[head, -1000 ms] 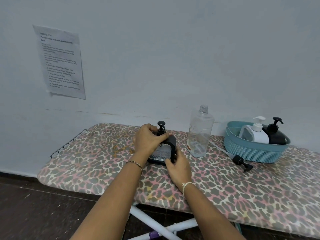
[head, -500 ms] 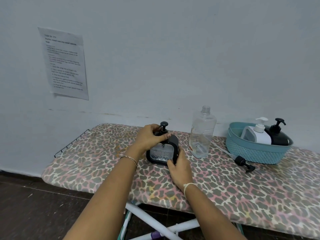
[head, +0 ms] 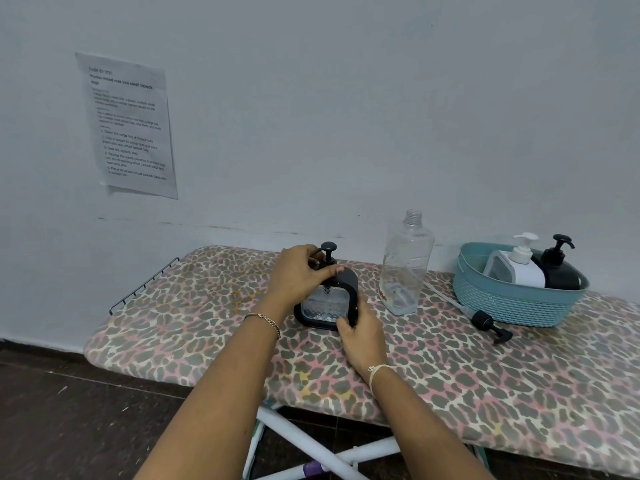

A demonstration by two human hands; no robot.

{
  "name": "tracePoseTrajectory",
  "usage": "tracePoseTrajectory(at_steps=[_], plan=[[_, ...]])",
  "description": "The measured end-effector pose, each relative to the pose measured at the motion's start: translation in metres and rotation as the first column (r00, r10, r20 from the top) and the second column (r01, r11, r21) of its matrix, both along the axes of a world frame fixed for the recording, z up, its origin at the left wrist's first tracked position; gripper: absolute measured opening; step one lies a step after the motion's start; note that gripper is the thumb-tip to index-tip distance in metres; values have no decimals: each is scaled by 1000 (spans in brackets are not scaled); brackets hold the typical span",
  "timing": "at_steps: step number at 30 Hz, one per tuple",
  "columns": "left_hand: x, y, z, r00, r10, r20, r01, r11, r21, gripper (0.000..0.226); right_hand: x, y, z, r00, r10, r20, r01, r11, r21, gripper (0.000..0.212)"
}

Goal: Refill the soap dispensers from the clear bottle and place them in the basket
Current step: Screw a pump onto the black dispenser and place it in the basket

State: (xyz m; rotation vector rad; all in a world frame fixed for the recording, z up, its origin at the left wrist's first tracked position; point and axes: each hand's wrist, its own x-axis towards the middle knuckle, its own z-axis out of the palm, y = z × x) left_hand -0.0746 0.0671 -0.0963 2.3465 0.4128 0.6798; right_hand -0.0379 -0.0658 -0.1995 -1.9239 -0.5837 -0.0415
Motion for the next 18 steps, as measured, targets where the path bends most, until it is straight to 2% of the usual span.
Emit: tracePoseTrajectory(at_steps=[7,12,18], plan=[[-2,4,6,998,-55,-30,53,997,-50,31,1,-1,0,1000,5,-4,-5,1000,-4,42],[-7,-1,0,999,-8,36,12,994,-107,31,1,0,-1,1000,-10,14,11,999,-44,43],[-4,-10,-5,994,58,95,-47,992,-119,44,0,0,1,999,-12,30,14,999,-53,41]])
